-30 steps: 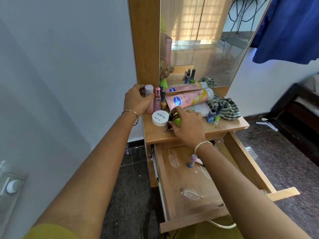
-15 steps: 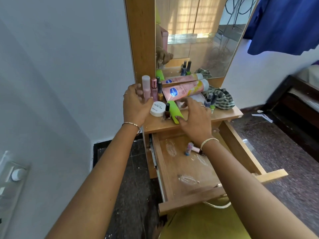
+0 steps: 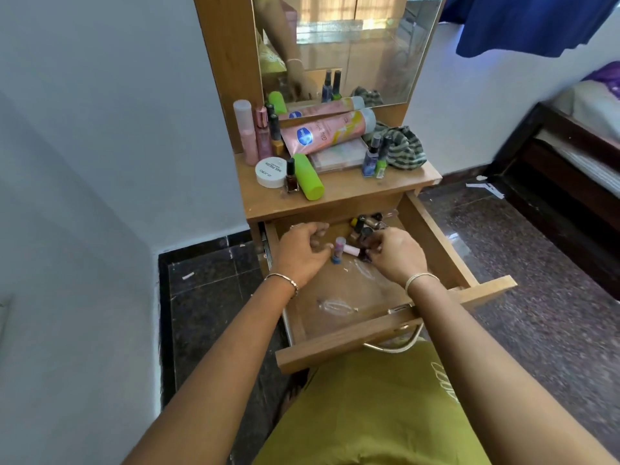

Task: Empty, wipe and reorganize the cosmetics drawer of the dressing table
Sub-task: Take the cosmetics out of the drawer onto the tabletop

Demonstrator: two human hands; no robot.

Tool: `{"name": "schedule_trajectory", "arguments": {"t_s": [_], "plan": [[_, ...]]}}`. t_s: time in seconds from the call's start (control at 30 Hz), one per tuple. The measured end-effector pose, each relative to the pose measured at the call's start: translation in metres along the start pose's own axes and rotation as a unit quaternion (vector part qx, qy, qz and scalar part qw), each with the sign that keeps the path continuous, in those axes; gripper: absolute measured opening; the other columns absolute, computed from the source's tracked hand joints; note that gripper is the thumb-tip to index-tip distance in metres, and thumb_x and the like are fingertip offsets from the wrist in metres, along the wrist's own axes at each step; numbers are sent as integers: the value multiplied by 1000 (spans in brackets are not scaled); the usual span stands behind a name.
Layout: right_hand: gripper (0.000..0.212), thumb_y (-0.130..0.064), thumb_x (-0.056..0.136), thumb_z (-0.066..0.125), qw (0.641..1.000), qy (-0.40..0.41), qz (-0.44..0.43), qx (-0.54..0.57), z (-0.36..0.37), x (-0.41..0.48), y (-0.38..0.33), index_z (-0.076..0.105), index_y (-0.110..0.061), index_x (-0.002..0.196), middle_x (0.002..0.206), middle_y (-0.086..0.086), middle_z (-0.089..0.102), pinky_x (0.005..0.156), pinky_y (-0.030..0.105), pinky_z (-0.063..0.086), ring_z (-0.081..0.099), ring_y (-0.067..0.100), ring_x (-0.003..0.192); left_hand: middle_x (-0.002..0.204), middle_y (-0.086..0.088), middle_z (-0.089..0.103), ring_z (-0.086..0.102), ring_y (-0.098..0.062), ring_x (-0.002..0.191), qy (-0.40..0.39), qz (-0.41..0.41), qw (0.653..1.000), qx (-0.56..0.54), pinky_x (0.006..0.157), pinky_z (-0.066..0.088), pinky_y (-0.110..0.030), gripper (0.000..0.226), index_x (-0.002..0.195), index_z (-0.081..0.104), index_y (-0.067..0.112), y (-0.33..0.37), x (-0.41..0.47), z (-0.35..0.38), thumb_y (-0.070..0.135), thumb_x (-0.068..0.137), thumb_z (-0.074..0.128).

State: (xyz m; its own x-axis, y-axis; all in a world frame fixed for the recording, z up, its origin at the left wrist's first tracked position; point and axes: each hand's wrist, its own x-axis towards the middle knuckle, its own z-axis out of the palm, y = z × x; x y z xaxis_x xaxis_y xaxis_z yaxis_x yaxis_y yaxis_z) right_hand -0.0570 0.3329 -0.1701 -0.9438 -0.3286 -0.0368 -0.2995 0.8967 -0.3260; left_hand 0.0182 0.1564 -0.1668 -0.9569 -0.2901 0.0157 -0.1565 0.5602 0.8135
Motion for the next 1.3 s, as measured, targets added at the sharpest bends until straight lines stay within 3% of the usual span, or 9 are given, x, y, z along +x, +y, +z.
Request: {"name": "schedule_trajectory", "arguments": {"t_s": [0.1, 0.2, 0.4, 0.53, 0.7, 0.87, 1.0, 1.17, 1.3], "plan": [[14, -29, 83, 63, 999, 7, -33, -32, 7, 2, -4, 69, -19, 91, 95, 6, 66, 68, 30, 44, 62, 29, 92, 125, -5, 59, 61, -19, 104, -45, -3, 996, 75, 92, 50, -35, 50, 128, 56, 18, -2, 9, 16, 22, 80, 71], [20, -36, 85, 61, 996, -9, -56, -75, 14, 5, -10, 66, -18, 92, 95, 4, 67, 66, 29, 41, 65, 27, 91, 126, -11, 61, 58, -25, 113, -54, -15, 993, 103, 95, 47, -35, 48, 126, 58, 11, -5, 18, 27, 24, 81, 69], [20, -26, 84, 61, 989, -50, -66, -121, 20, 8, -16, 62, -15, 101, 104, 8, 65, 73, 34, 49, 65, 30, 96, 104, -9, 70, 64, -24, 99, -54, -23, 990, 128, 77, 44, -23, 24, 102, 68, 14, -10, 27, 35, 16, 78, 71], [15, -19, 84, 56, 989, -57, -58, -127, 22, 7, -16, 60, -14, 97, 102, 8, 66, 70, 34, 48, 65, 30, 94, 108, -7, 69, 63, -22, 102, -76, -7, 989, 127, 85, 49, -29, 34, 107, 65, 16, -12, 29, 38, 19, 75, 75], [15, -24, 88, 59, 987, -55, -63, -134, 18, 4, -17, 64, -13, 96, 101, 8, 67, 70, 34, 48, 65, 30, 93, 104, -6, 70, 64, -22, 99, -83, 2, 990, 112, 82, 49, -28, 23, 101, 67, 15, -10, 26, 43, 14, 79, 71], [24, -39, 89, 60, 995, -36, -57, -67, 6, -5, -11, 67, -17, 96, 96, 4, 66, 72, 33, 49, 64, 26, 91, 100, 0, 70, 61, -9, 85, -53, -4, 996, 72, 74, 42, -20, 19, 97, 64, 16, -5, 19, 30, 22, 80, 72], [18, -33, 86, 66, 996, -44, -53, 61, -7, -10, -11, 64, -15, 86, 89, -1, 60, 69, 32, 46, 59, 21, 86, 89, 6, 69, 62, -3, 77, -5, -8, 1000, -20, 71, 50, -16, 23, 97, 64, 19, 0, 4, 4, 24, 77, 75], [22, -29, 87, 67, 980, -3, -60, 189, -29, -8, -38, 58, -9, 84, 76, 2, 62, 66, 36, 45, 58, 22, 74, 83, 11, 65, 60, 4, 71, 69, -6, 991, -111, 63, 46, -5, 23, 96, 60, 22, 9, -6, -40, 25, 78, 74], [12, -21, 85, 68, 962, 49, -113, 243, -45, -1, -73, 60, -18, 94, 78, -8, 59, 64, 22, 44, 57, 12, 73, 87, 9, 65, 62, 0, 79, 131, -5, 984, -121, 67, 49, -9, 29, 102, 59, 20, 10, 2, -77, 26, 78, 75]]}}
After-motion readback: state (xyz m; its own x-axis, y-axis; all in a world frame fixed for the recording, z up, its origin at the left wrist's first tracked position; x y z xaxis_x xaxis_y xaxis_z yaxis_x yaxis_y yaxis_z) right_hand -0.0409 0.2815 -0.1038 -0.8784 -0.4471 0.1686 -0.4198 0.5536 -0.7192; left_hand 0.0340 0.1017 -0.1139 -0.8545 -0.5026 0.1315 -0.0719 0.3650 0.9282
